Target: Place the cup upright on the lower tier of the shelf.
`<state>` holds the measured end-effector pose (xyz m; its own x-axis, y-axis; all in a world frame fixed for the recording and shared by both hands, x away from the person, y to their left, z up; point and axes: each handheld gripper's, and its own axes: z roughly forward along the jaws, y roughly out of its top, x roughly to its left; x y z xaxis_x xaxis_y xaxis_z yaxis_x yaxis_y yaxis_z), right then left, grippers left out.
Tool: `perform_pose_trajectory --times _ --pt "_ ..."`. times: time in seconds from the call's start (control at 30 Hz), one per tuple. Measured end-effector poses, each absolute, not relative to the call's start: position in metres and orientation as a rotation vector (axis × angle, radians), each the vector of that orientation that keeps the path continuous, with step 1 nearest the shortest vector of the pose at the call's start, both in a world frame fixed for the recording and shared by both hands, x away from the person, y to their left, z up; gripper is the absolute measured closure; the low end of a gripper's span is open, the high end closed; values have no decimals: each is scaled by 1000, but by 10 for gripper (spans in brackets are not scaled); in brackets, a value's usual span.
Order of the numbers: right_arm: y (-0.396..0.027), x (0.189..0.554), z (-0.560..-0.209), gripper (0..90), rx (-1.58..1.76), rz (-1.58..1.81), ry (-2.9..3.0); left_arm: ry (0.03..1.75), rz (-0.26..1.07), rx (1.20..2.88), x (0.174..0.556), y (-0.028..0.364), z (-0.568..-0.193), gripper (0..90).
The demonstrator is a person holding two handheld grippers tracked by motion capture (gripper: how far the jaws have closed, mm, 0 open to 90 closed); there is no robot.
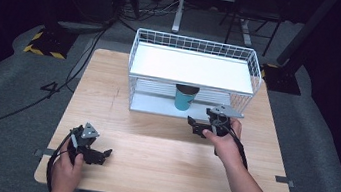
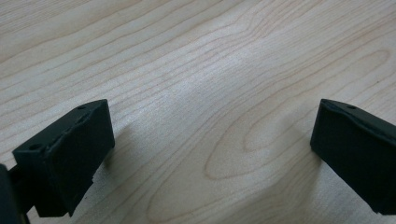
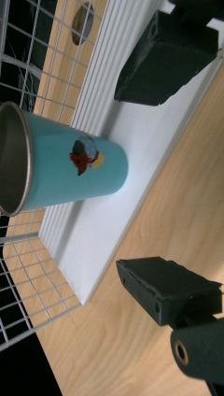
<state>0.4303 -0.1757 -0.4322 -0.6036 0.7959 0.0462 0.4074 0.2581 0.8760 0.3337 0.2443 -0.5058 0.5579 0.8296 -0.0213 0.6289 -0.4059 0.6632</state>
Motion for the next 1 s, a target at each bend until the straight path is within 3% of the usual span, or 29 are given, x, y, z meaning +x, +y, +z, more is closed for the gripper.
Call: perform_pose_trajectory --times 0.53,0.73,1.0 --pt "-239 386 -415 225 1053 1311 2175 1161 414 2168 334 244 -506 0" --pt "-260 373 -416 281 1067 1313 2180 1160 414 2168 334 244 -506 0" --pt "-286 359 -427 284 1049 1356 2220 1158 412 2171 335 244 -506 0"
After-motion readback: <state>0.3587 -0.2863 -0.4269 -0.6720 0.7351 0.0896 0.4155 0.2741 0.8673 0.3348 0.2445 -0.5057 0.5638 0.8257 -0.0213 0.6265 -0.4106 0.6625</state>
